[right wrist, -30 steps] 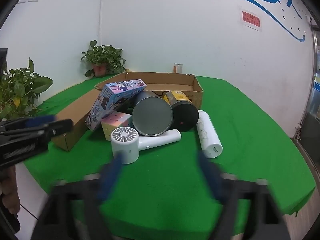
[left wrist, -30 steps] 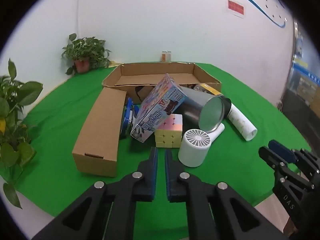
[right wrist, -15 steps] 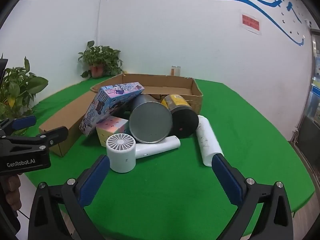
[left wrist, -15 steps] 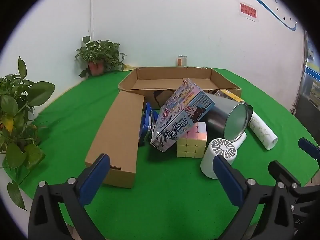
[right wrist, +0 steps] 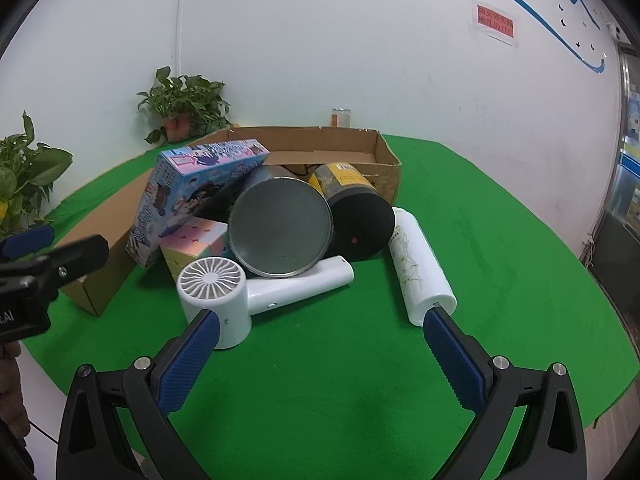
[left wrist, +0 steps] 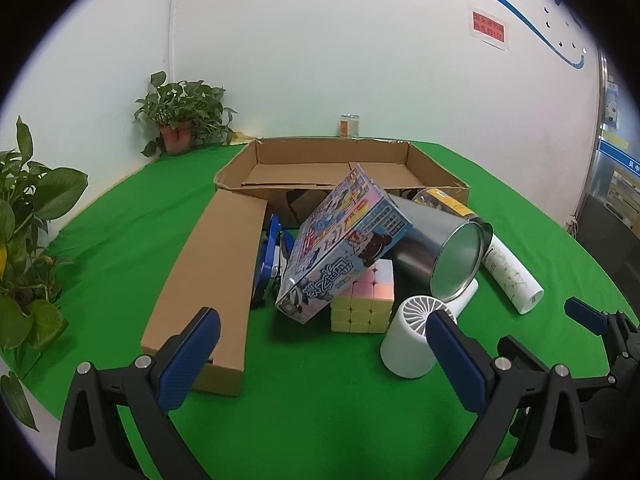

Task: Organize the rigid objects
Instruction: 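Approach the long flat cardboard piece with both tools, then grasp the long cardboard piece with the left tool and lift it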

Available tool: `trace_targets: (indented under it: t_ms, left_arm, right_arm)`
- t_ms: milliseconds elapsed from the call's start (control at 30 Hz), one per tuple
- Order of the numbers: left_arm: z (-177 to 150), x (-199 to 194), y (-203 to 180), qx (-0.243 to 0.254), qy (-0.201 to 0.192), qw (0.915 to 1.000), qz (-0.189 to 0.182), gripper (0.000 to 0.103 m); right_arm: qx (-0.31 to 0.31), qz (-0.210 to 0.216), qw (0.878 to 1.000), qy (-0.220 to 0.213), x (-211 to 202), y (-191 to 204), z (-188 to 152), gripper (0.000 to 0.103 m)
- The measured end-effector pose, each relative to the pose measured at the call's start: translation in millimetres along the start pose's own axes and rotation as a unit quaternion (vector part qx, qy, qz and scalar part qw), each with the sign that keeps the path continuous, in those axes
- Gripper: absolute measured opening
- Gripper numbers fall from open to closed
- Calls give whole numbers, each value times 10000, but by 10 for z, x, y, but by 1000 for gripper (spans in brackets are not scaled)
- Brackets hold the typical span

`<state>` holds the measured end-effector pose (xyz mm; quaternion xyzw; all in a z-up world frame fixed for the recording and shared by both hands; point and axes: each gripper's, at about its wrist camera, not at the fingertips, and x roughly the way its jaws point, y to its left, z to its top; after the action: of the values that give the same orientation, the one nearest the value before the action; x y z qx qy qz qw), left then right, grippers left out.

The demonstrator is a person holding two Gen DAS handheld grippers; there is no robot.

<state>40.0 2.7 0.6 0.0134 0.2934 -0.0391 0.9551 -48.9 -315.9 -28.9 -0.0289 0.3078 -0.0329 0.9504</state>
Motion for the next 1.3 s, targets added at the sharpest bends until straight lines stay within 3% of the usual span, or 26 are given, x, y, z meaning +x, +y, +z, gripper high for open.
trace_targets:
  t_ms: [567, 900, 1000, 1067, 1200, 1300]
  left_arm:
    - [-29, 21, 194, -207, 209, 9996, 12, 102]
    - [-29, 3, 454, -472, 285, 9976, -417, 102]
    - [-26, 10, 644, -660, 377, 9951, -640, 102]
    - [-31, 17, 818, -800, 425, 9931, -742, 102]
    - [-55, 111, 1175, -991, 569, 9907, -739, 102]
    - [-97, 233, 1444, -1364, 729, 9839, -898, 102]
  right_arm:
    - [-248, -40, 9997, 24, -1, 109, 54, 103]
    - [-532, -82, 9985, -22, -89, 283, 85, 103]
    - [-583, 157, 9982, -58, -127, 399, 116, 103]
    - [-661, 547, 9963, -82, -160, 511, 139, 103]
    - [-1174, 1287, 9846, -171, -250, 893, 139, 103]
    - [-1329, 1978, 9712, 26, -248, 1206, 155, 103]
